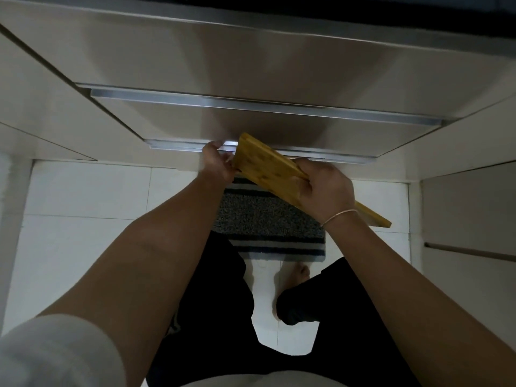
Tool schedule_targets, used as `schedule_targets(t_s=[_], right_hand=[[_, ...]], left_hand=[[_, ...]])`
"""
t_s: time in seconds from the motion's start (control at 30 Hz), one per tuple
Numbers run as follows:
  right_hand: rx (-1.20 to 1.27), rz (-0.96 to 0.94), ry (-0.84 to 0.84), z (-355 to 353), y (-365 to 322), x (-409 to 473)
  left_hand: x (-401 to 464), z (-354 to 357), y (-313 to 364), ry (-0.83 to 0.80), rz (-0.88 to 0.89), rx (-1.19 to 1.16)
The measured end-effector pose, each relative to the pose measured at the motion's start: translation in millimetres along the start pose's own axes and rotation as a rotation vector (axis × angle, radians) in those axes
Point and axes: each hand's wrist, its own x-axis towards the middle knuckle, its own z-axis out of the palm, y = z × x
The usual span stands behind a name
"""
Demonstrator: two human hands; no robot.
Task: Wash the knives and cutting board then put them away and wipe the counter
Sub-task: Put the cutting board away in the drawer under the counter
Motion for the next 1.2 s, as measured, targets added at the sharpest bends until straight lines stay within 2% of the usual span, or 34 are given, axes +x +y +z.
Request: schedule_targets(t_s=[0.2,0.27,0.43,0.5,0.6,0.67,0.73,0.8,0.83,0.9,0.97,1.0,1.03,1.1,1.17,1.2], right_hand=[[0.011,0.008,-0.058,-24,11,-9],[-0.008,-0.011,-0.073,-31,8,-11],[-0.048,-0.039,-0.131,-50,-9,-15],[-0.042,-0.037,-0.166,-66,-12,-16],[-0.030,-0.028,-0.194,-88,-18,-15],[-0.003,-0.019,-0.199,-100,-27,-12],[0.003,-0.032,-0.192,-108,-36,-11],[0.006,-0.060,-0.184,-112,-42,-11],[0.006,-0.069,-0.182,-112,-42,-11],[-0.020,-0.073,-0.189,-108,-40,-10],[-0.058,-0.064,-0.229,-101,-36,-8],[-0.075,-0.060,-0.260,-97,-35,-7],[-0.089,-0.060,-0.292,-93,-35,-6],[-0.104,-0.068,-0.334,-82,-36,-5],[-0.130,-0.078,-0.356,-69,-37,-4],[-0.146,-0.083,-0.367,-61,-37,-4]], left_hand=[[2,-3,-2,-0.077,-0.014,-0.233],[3,-5,-7,-0.059,-0.001,-0.271],[-21,-3,-12,0.079,0.011,-0.210],[-38,-9,-18,0.074,0.033,-0.215],[-47,-32,-34,0.166,0.009,-0.218],[-19,-67,-56,0.243,0.012,-0.126],[-12,-94,-68,0.337,-0.018,0.068],[-57,-93,-61,0.498,0.056,0.239],[-93,-82,-51,0.568,0.188,0.324],[-157,-57,-31,0.559,0.633,0.579],[-192,-46,-22,0.418,1.111,0.869],[-204,-39,-18,0.317,1.259,1.016],[-215,-32,-15,0.183,1.321,1.156],[-222,-21,-20,-0.041,1.328,1.487],[-211,-16,-34,-0.161,1.269,1.773],[-200,-18,-40,-0.167,1.213,1.854]])
